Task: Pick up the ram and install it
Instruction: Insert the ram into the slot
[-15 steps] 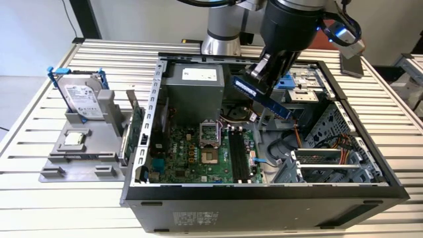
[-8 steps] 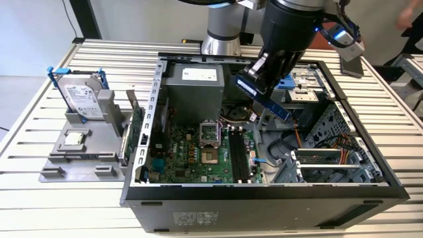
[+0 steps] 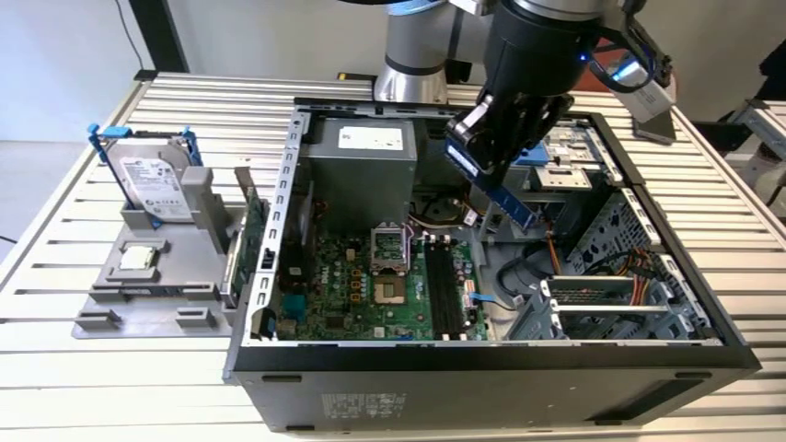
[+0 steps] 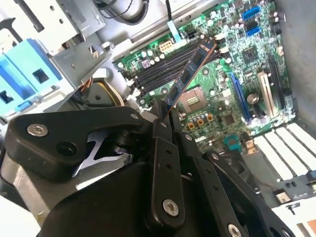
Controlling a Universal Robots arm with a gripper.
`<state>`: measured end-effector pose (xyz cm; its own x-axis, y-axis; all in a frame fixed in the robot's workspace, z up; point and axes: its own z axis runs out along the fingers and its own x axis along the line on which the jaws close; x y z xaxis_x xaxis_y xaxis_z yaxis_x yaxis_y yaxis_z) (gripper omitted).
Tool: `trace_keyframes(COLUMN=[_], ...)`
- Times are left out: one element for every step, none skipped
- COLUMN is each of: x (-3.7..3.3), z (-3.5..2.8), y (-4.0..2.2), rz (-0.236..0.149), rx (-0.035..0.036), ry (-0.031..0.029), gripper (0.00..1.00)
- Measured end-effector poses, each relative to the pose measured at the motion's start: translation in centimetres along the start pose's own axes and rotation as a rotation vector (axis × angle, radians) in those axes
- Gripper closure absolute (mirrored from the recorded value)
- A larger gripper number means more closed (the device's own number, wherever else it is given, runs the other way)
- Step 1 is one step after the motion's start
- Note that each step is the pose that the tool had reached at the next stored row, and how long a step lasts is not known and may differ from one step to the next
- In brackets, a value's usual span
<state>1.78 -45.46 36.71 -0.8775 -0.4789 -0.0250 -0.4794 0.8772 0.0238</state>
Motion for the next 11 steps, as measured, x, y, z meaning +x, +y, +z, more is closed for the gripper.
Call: trace_keyframes(x=[0.00,0.00,0.00,0.00,0.00,0.00,0.00,0.00,0.00,0.00,0.00], z=[0.00,0.01,0.01,0.02,0.03,0.04,0.04,0.05,0.05,0.06,0.06], y=[0.00,0.00,0.00,0.00,0.00,0.00,0.00,0.00,0.00,0.00,0.00], rz=[0.019,0.037,0.056,0.073,0.092,0.110,0.126,0.147,0.165,0.183,0.200], rx=[0.0005,0.0009,0.0014,0.0018,0.0023,0.0028,0.0032,0.0037,0.0041,0.0046,0.0050], ry=[-0.0004,-0.0009,-0.0013,-0.0017,-0.0022,-0.0026,-0.0030,-0.0035,-0.0039,-0.0043,-0.0047], gripper=[1.00,1.00,1.00,1.00,1.00,1.00,1.00,1.00,1.00,1.00,1.00])
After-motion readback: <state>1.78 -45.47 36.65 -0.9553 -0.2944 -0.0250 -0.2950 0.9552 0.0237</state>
